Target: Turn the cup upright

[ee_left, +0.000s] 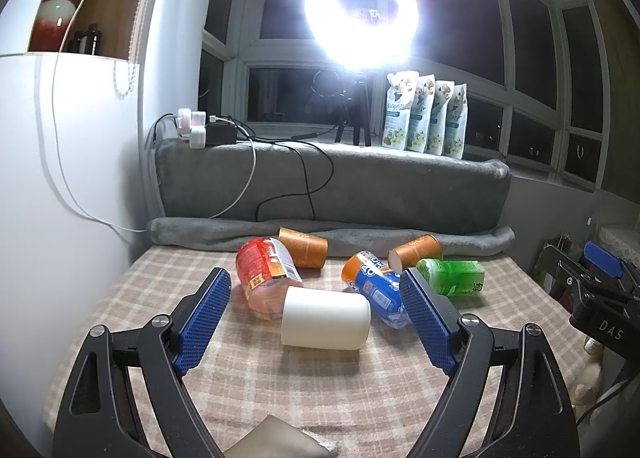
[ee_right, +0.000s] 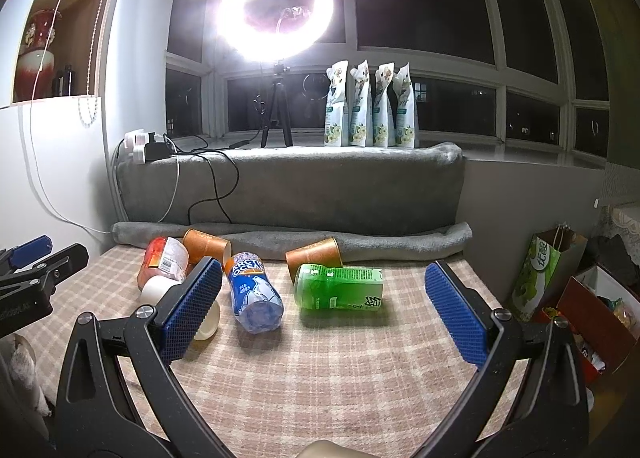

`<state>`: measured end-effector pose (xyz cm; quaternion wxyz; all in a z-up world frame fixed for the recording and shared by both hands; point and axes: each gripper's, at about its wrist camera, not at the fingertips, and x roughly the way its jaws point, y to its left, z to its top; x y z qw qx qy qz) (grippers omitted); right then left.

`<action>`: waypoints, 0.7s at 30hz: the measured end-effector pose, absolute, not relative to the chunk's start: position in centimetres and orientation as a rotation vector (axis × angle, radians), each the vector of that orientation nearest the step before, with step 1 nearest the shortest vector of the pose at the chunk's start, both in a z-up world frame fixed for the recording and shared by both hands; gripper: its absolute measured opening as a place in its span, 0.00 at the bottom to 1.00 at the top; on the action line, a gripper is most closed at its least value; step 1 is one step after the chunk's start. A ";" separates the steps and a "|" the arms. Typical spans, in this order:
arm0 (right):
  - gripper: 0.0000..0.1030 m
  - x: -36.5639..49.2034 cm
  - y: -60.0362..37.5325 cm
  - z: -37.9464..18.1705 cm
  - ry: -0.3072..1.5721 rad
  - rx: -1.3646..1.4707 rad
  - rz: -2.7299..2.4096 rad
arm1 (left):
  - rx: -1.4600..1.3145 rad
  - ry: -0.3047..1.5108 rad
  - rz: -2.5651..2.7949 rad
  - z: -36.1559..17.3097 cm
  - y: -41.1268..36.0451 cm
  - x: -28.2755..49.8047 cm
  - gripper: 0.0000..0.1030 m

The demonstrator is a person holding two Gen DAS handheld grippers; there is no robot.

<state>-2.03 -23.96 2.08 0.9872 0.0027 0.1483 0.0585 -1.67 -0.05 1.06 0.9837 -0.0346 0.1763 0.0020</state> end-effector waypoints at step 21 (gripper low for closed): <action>1.00 -2.0 -23.9 1.9 0.304 0.004 0.121 | -0.071 0.356 0.003 1.1 0.0 -2.0 0.84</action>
